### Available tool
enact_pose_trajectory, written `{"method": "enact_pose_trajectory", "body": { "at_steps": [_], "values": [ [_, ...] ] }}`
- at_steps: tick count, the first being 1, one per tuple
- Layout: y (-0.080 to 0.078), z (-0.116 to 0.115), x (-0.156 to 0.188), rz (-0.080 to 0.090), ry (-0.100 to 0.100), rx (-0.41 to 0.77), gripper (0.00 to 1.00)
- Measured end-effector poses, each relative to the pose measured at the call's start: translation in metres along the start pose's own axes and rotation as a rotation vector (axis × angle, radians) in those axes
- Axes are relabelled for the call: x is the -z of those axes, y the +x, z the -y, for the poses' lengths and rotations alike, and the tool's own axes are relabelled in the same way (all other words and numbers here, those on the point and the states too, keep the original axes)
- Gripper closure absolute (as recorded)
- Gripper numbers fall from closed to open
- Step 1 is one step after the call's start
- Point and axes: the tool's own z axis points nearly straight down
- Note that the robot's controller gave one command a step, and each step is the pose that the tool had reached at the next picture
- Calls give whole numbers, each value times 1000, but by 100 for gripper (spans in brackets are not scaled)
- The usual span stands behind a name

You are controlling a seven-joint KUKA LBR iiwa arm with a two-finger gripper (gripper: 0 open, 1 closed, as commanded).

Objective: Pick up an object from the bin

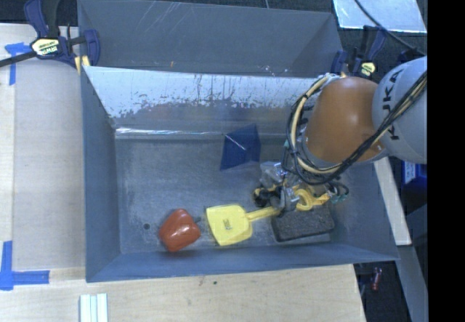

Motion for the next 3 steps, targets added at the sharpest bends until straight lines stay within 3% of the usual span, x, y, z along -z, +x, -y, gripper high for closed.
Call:
{"method": "enact_pose_trajectory", "body": {
  "at_steps": [2,3],
  "values": [
    [0,0,38,-1,0,0,100],
    [0,0,79,-3,-1,-1,100]
  ]
}}
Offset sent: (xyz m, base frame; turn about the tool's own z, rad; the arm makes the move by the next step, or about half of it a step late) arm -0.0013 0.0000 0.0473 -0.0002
